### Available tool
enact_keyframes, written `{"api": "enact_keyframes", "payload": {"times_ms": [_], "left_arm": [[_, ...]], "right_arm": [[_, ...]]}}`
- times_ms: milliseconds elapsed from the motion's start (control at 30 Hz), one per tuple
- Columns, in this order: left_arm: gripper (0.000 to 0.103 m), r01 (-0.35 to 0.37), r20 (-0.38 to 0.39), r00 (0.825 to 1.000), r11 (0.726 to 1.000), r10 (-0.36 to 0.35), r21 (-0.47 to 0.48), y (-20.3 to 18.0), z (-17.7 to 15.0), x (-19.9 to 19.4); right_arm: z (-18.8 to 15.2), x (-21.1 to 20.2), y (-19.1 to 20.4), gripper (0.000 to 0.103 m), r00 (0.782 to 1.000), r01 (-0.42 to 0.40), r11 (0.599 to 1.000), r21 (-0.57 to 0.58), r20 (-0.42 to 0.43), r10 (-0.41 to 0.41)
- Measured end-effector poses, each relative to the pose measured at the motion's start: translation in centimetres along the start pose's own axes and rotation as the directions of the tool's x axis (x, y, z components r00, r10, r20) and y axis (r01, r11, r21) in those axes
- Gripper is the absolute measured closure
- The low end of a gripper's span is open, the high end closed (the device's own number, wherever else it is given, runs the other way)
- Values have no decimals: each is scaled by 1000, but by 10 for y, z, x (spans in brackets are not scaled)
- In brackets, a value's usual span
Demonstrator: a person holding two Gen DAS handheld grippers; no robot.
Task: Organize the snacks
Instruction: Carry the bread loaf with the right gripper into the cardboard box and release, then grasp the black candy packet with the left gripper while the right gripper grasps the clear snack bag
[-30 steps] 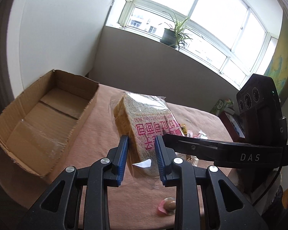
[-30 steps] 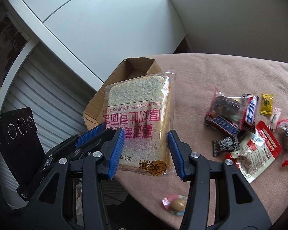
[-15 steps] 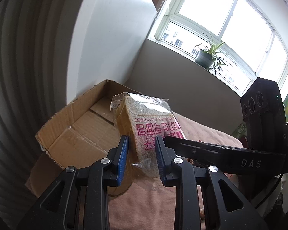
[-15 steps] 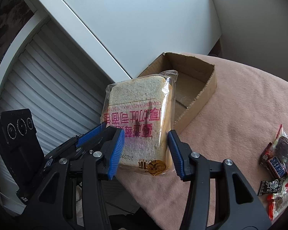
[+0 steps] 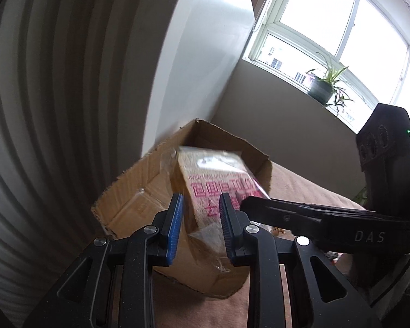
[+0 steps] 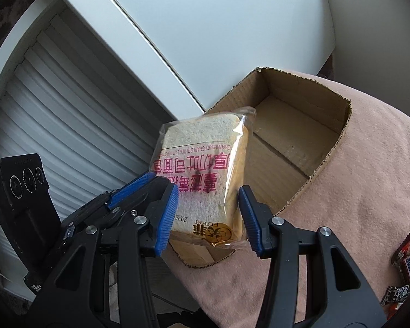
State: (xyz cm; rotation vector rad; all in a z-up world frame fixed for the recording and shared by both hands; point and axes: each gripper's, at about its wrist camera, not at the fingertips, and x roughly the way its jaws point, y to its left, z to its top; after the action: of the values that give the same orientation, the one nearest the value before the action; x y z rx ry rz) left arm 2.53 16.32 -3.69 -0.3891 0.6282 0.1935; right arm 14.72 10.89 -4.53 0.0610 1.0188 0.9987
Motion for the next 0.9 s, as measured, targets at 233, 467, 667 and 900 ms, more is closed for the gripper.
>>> {"api": "enact_keyframes", "payload": {"times_ms": [233, 467, 667, 900], "left_arm": [[78, -41, 31, 999, 999, 41, -26, 11, 2, -7], [78, 3, 40, 999, 1000, -2, -25, -2, 3, -15], [78, 56, 28, 998, 998, -57, 5, -28, -3, -18], [76, 132, -9, 991, 990, -132, 51, -61, -14, -19]], "right_arm": [[-2, -14, -6, 54, 999, 35, 999, 7, 22, -35], [-3, -38, -15, 49, 996, 71, 997, 8, 50, -71], [-8, -74, -34, 33, 986, 121, 992, 25, 113, -123], [-36, -126, -59, 21, 961, 208, 977, 38, 176, -211]]}}
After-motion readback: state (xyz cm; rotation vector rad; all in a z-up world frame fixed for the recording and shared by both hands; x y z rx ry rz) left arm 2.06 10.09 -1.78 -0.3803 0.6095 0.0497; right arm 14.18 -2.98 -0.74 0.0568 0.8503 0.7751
